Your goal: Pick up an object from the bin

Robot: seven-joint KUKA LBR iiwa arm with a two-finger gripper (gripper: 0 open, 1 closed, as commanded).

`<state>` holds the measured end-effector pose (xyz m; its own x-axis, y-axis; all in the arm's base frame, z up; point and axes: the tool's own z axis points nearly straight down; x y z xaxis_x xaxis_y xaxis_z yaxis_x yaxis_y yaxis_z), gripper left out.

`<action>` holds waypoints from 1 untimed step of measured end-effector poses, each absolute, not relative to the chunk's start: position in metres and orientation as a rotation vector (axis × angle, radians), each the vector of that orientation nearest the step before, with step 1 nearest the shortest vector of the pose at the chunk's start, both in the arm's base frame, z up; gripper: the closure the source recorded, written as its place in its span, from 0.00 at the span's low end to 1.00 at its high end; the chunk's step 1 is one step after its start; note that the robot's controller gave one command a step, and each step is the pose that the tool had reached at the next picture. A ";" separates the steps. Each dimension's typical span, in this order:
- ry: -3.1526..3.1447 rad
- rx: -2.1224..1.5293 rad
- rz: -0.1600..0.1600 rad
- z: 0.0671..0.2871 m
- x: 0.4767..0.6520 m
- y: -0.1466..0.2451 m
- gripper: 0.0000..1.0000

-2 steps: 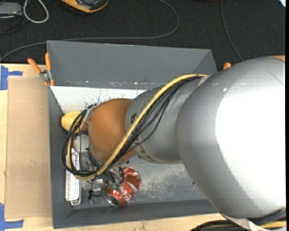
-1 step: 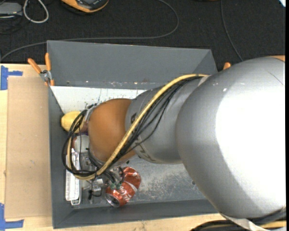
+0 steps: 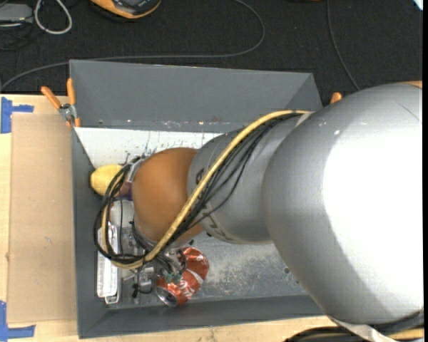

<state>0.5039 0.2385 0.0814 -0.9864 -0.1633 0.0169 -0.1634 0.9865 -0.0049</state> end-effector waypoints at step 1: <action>-3.112 0.284 0.010 0.069 0.510 0.236 0.00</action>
Offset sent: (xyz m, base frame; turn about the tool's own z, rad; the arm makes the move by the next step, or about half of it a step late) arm -0.0025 -0.0056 -0.0114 0.0046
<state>0.5100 0.2357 0.0686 -0.9834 -0.1807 0.0175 -0.1808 0.9835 -0.0046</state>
